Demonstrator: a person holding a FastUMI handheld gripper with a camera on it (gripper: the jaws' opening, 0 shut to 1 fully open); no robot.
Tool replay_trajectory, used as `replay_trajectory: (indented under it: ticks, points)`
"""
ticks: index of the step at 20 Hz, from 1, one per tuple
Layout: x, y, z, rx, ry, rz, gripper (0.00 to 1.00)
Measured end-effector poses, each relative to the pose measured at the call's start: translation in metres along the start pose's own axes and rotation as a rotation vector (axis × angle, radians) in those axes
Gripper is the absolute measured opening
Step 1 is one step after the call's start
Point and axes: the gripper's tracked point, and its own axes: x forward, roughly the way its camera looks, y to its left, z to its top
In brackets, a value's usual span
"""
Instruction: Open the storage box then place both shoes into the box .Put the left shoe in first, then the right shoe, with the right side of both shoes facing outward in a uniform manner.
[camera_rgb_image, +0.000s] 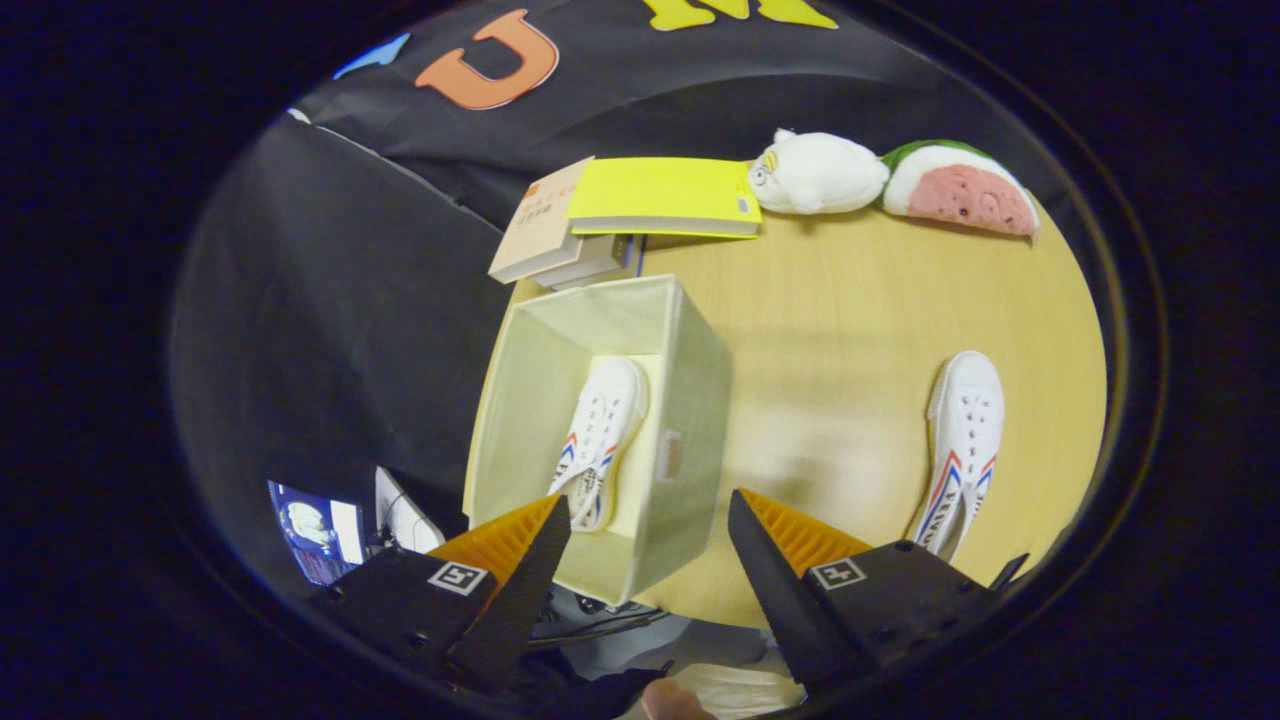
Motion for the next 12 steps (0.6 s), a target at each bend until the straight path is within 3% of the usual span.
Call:
replay_trajectory:
  ticks: [12]
  points:
    - [-0.024,-0.195,-0.016,0.114,0.044,-0.204,1.00]
